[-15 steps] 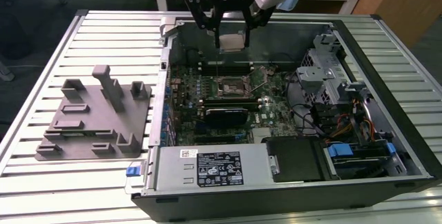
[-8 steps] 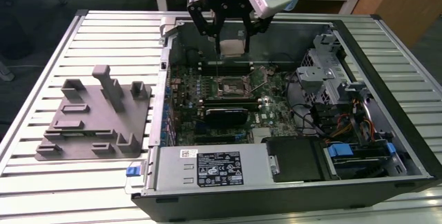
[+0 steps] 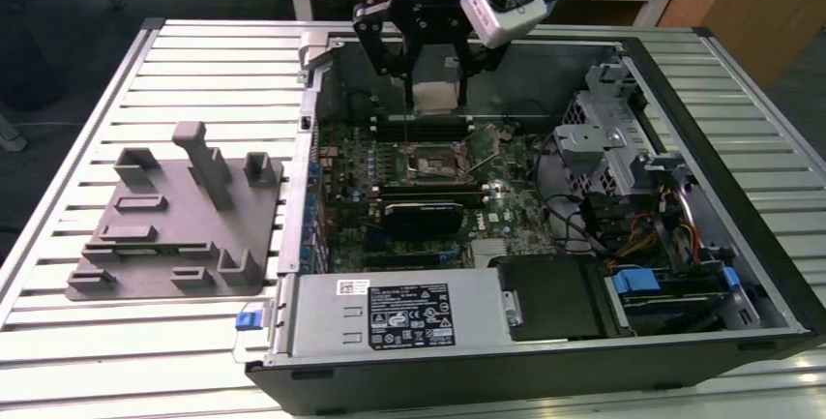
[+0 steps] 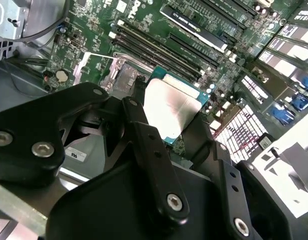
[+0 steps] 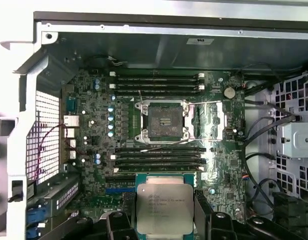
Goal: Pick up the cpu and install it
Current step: 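Pick up the cpu and move it towards the insertion slot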
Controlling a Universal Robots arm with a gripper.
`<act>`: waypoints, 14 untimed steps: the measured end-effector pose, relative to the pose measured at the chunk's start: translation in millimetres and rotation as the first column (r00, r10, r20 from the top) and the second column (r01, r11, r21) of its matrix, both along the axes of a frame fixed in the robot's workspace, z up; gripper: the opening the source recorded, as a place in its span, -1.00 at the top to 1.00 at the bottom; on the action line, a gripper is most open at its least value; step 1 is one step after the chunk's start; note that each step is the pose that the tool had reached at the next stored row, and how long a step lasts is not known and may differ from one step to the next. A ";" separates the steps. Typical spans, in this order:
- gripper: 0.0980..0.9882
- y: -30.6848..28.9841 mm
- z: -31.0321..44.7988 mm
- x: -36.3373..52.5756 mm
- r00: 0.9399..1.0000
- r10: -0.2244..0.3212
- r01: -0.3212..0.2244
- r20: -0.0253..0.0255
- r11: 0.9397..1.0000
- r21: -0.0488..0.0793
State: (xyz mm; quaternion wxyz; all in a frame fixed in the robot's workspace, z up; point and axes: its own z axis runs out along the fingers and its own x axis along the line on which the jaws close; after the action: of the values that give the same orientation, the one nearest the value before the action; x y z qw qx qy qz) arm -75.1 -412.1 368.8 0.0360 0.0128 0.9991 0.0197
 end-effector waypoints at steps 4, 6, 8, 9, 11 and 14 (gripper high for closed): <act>0.00 0.0 -5.1 1.0 1.000 -0.002 0.002 0.000 1.000 0.000; 0.00 0.0 -7.9 1.5 1.000 -0.004 0.004 0.000 1.000 0.000; 0.00 0.0 -11.0 2.1 1.000 -0.005 0.005 0.000 1.000 0.000; 0.00 0.0 -12.8 2.3 1.000 -0.005 0.005 0.000 1.000 0.000; 0.00 0.0 -16.4 2.9 1.000 -0.006 0.006 0.000 1.000 0.000; 0.00 0.0 -21.9 3.5 1.000 -0.008 0.008 0.000 1.000 0.000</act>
State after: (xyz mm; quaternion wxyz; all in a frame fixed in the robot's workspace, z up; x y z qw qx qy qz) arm -71.6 -412.1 346.9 0.0360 0.0170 0.9990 0.0193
